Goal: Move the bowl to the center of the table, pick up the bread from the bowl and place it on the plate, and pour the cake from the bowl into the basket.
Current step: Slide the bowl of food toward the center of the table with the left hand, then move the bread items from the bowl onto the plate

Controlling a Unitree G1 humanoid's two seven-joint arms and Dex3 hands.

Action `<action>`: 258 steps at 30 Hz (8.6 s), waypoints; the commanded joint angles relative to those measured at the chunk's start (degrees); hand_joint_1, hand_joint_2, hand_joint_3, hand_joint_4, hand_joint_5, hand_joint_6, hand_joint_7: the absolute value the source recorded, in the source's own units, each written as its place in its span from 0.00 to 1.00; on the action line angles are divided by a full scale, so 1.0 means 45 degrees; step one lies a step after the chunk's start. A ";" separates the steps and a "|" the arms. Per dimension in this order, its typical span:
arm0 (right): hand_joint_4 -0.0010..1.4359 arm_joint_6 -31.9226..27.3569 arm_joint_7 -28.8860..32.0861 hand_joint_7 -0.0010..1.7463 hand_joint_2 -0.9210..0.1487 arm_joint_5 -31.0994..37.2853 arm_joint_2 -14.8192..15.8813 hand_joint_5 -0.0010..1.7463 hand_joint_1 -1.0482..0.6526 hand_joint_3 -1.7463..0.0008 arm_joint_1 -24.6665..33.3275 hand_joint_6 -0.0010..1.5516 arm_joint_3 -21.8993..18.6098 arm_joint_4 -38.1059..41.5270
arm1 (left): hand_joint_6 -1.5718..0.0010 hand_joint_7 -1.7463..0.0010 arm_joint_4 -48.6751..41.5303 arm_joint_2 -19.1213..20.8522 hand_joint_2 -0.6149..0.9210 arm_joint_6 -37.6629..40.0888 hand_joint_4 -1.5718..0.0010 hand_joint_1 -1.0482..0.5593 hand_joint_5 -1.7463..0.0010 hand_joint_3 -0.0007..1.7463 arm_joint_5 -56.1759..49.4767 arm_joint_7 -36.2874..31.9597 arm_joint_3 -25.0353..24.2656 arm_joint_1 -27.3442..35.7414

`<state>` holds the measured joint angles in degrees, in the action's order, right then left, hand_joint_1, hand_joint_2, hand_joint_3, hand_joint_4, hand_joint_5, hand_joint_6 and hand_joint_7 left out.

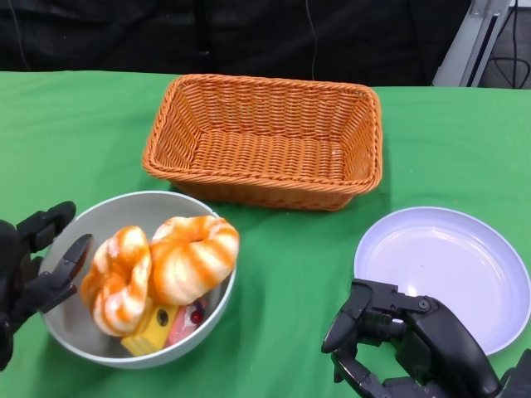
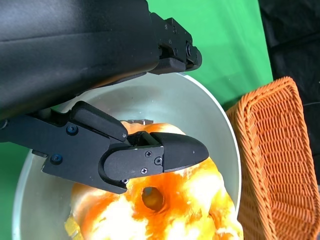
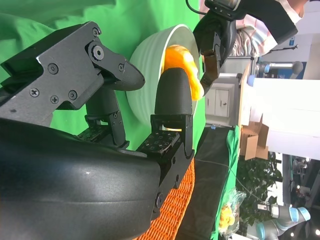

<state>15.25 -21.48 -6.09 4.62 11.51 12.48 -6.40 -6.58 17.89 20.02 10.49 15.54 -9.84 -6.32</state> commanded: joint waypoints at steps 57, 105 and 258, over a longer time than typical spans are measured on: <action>0.48 0.0033 0.0255 0.71 0.38 0.0005 0.0026 0.89 0.60 0.42 -0.0120 0.46 0.0235 -0.0015 | 0.92 0.99 0.3887 -0.2023 1.00 0.1780 0.97 0.19 0.99 0.37 0.0426 -0.0686 0.1082 0.1523; 0.50 0.0792 -0.0156 0.65 0.39 0.0194 0.0939 0.79 0.59 0.45 -0.0107 0.47 -0.0376 -0.1095 | 0.31 0.91 -0.5193 -0.2239 1.00 -1.2946 0.37 0.56 0.68 0.12 -0.2187 -0.3693 -0.1180 -0.0841; 0.71 0.1946 0.8054 0.01 0.09 1.4285 -0.0184 0.43 0.41 1.00 -1.1011 0.75 0.8115 0.9818 | 0.46 0.43 -1.0563 -0.1260 1.00 -1.4463 0.45 0.58 0.27 0.20 -0.2965 -0.6159 -0.0540 -0.3523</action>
<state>24.08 16.16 56.82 3.26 -39.10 47.49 35.45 -53.72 11.61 -44.60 -3.17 -11.84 -12.05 -21.48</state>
